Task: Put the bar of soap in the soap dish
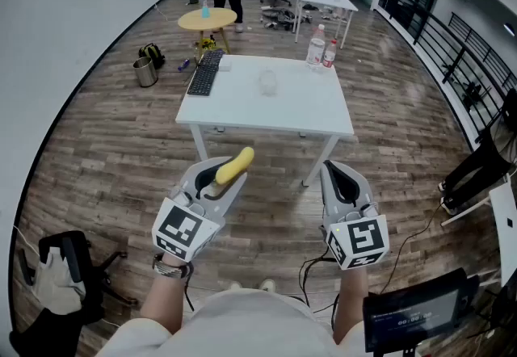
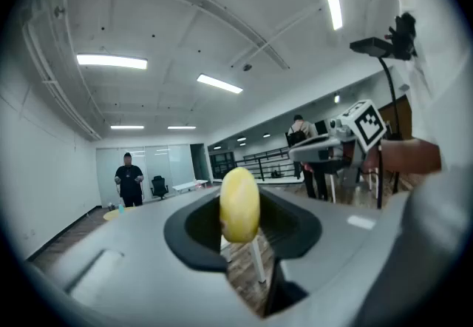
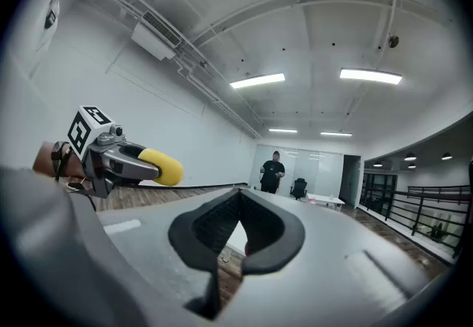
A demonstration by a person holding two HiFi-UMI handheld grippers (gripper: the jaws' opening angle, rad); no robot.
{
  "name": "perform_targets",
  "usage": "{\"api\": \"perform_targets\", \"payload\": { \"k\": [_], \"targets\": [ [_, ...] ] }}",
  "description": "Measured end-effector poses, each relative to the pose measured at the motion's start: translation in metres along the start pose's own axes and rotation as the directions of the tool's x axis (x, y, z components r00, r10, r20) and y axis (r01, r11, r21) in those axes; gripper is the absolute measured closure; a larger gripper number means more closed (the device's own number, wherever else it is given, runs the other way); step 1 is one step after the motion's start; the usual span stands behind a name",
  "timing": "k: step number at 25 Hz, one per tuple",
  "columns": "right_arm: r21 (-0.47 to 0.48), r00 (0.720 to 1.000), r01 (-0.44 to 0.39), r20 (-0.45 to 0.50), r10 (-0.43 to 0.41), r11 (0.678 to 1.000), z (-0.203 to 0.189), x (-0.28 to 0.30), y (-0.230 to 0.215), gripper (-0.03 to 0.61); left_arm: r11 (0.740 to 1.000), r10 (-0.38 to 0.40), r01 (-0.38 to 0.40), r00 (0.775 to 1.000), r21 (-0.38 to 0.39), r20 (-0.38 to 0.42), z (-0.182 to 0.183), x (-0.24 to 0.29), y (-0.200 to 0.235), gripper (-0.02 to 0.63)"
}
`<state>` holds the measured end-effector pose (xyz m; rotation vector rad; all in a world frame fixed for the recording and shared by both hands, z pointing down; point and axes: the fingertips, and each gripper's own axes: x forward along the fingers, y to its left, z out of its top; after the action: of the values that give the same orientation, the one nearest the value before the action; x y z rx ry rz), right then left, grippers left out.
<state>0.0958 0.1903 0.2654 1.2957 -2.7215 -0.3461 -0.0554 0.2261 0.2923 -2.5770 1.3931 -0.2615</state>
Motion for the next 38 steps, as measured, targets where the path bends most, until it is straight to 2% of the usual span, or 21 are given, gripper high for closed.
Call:
{"api": "perform_targets", "payload": {
  "k": [6,21,24,27,38],
  "targets": [
    [0.009,1.0,0.004,-0.007,-0.004,1.0,-0.005,0.002,-0.002,0.577,1.0,-0.014,0.015,1.0,-0.022,0.006,-0.002,0.002,-0.004,0.489],
    [0.038,1.0,0.014,-0.023,-0.013,0.999,-0.017,0.001,-0.017,0.575,0.998,0.015,-0.013,0.999,-0.061,0.037,0.008,0.008,-0.006,0.489],
    [0.026,1.0,0.019,-0.003,-0.018,0.999,-0.016,-0.004,-0.022,0.577,0.997,0.031,-0.027,0.998,-0.074,0.049,0.01,0.011,-0.009,0.489],
    [0.03,1.0,0.016,0.019,-0.016,0.999,-0.016,-0.01,-0.027,0.577,0.995,0.049,-0.045,0.998,-0.084,0.044,0.01,0.013,-0.013,0.489],
    [0.031,1.0,0.003,-0.005,-0.003,1.0,-0.027,-0.025,-0.045,0.575,0.993,0.08,-0.078,0.997,-0.085,0.02,0.01,0.016,-0.034,0.489]
  ]
}}
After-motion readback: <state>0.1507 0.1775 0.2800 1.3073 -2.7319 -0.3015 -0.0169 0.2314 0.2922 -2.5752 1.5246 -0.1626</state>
